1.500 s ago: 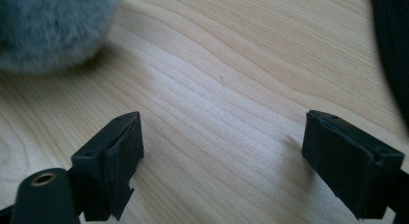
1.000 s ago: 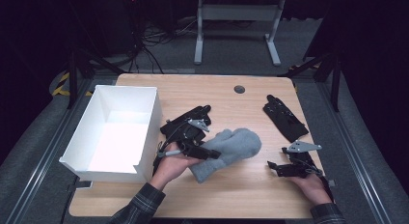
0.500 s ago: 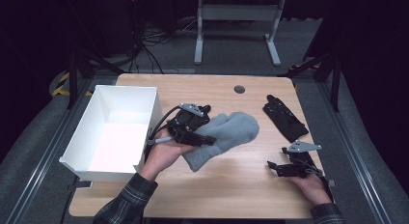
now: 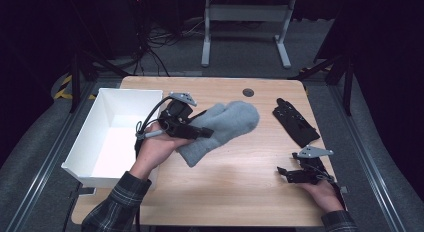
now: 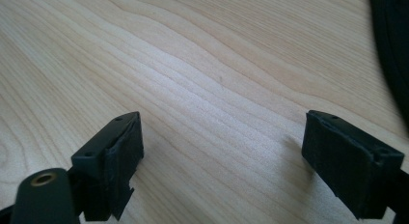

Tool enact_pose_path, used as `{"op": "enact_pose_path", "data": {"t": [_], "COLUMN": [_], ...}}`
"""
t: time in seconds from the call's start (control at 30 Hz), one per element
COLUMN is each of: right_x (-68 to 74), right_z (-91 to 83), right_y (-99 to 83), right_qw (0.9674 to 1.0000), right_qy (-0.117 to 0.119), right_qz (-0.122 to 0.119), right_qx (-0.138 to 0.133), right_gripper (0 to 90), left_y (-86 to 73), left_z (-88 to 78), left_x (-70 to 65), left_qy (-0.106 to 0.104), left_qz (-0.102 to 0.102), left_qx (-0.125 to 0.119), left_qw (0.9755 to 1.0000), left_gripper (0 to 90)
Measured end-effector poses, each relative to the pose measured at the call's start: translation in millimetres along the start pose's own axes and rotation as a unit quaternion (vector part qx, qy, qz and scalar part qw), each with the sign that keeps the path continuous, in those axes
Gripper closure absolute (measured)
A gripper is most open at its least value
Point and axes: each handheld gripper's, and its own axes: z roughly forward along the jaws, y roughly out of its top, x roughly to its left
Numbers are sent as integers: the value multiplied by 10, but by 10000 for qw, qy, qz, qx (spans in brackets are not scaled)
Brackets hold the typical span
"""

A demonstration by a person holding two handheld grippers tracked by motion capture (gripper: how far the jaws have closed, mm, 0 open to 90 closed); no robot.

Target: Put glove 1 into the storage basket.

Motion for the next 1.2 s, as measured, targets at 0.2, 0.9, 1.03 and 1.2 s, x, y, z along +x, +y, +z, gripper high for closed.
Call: {"op": "enact_pose_path", "data": {"t": [0.2, 0.9, 1.03, 1.2], "right_x": [1, 2, 2, 2], "right_z": [0, 2, 2, 2], "right_y": [1, 2, 2, 2], "right_qw": [10000, 10000, 10000, 10000], "right_qy": [-3, -10, -13, -16], "right_qz": [8, 13, 10, 13], "right_qx": [0, -1, -1, -1], "right_gripper": [148, 148, 147, 148], "left_y": [-6, -319, -418, -530], "left_z": [-163, -771, -871, -1006], "left_x": [72, 392, 467, 539], "left_qy": [107, 686, 784, 889], "left_qz": [-60, -541, -691, -860], "left_qx": [-84, -421, -451, -548], "left_qw": [9999, 9953, 9935, 9908], "left_gripper": [692, 692, 692, 692]}}
